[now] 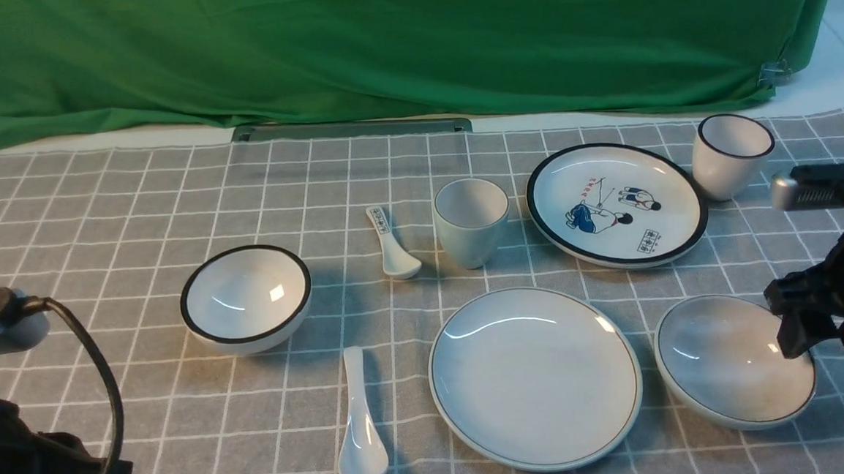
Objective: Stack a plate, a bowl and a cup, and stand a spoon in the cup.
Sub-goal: Use the right arm to grab a blue rice bowl, then use the right arm to put the blue rice bowl into the blue large plate in the middle, then use the left arm to grab a blue teacup, then use the left arm to put the blue teacup into the blue rice bowl in the middle
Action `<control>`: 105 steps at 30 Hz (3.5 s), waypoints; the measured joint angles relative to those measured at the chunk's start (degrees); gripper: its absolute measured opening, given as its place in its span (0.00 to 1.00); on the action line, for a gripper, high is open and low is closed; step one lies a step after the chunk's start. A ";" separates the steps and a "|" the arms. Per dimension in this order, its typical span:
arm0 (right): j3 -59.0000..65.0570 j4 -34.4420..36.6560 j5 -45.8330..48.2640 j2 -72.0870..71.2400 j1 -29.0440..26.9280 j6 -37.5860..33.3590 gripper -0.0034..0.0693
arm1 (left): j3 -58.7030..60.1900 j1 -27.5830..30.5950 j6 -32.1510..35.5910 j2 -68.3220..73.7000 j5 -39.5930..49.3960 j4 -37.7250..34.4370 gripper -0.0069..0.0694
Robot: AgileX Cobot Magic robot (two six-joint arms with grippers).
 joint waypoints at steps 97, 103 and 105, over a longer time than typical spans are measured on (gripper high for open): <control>4.51 -3.85 21.03 -48.74 22.73 -0.73 0.07 | -94.79 -22.81 -16.63 80.30 13.29 7.31 0.13; 4.51 -3.85 18.58 -48.69 22.73 -0.69 0.07 | -84.37 -29.06 -15.36 65.04 12.75 7.74 0.13; 4.51 -3.85 18.40 -48.64 22.73 -0.69 0.07 | -78.12 -32.15 -15.36 62.50 13.21 9.01 0.13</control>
